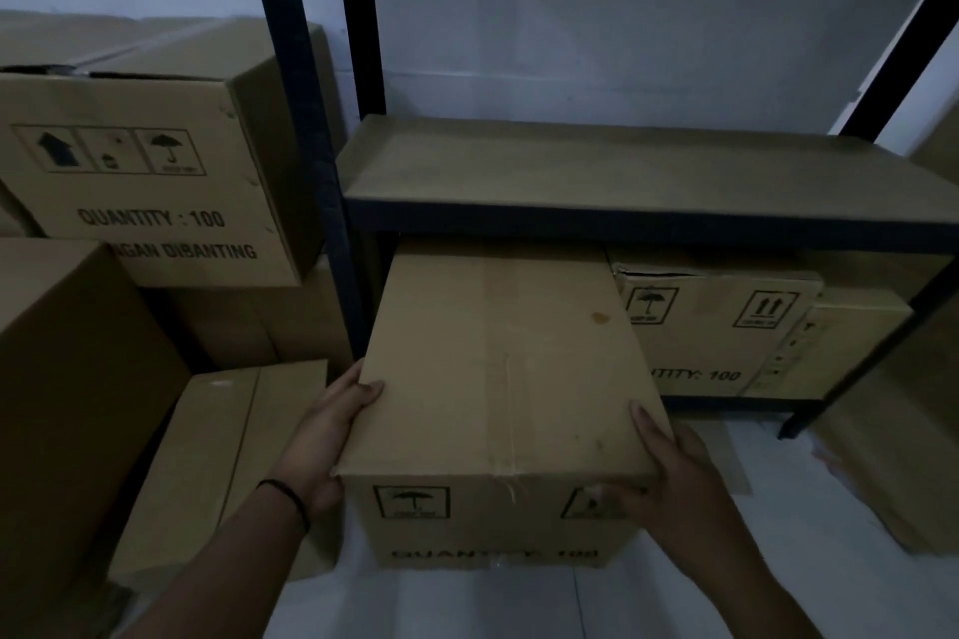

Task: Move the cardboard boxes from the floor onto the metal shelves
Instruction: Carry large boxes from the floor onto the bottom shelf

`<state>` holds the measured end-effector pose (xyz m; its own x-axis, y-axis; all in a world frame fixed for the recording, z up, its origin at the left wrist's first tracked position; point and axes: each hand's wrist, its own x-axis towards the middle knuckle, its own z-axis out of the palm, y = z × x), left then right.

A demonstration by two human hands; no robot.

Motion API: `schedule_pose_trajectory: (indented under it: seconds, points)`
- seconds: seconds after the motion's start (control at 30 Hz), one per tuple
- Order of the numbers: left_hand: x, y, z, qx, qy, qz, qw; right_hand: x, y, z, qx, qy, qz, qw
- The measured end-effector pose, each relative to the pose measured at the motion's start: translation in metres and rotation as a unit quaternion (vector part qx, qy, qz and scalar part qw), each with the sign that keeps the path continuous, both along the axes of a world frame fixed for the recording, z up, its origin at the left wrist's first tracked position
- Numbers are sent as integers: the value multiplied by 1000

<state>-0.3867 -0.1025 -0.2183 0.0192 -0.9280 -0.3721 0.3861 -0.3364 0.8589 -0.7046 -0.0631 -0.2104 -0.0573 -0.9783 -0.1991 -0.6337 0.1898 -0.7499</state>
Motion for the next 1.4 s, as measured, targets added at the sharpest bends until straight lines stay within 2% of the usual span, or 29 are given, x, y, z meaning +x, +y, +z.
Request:
schedule_pose_trajectory:
  seconds: [0.03, 0.1, 0.2, 0.27, 0.37, 0.5, 0.6, 0.83, 1.0, 1.23, 1.4]
  points:
    - [-2, 2, 3, -10, -25, -5, 1000, 0, -2, 0, -13, 13, -19, 1000]
    - [-6, 11, 9, -46, -148, -15, 988, 1, -6, 1, -29, 32, -41, 998]
    - [-10, 30, 14, -105, -400, -11, 910, 7, -9, 7, -29, 78, -48, 995]
    - [-10, 39, 7, -131, -469, 16, 873, 16, -12, 10, -28, 132, -50, 990]
    - [-9, 40, -3, -130, -490, 53, 860, 23, -20, 6, -47, 168, -47, 984]
    - [-9, 24, 0, -119, -506, 82, 850, 14, -28, -4, -104, 62, -24, 992]
    - [-10, 6, 7, -114, -529, 74, 838, 0, -41, -10, -170, 63, -27, 983]
    - [-19, -37, 13, -119, -537, 52, 834, -10, -98, -6, -151, 124, 0, 981]
    - [-18, -75, 19, -96, -534, 43, 839, -17, -138, 7, -107, 62, 7, 992]
    - [-21, -125, 21, -74, -565, 16, 822, -17, -185, 7, -114, 69, -27, 991]
    - [-21, -153, 20, -67, -566, 21, 822, -14, -209, 6, -135, 118, -26, 983]
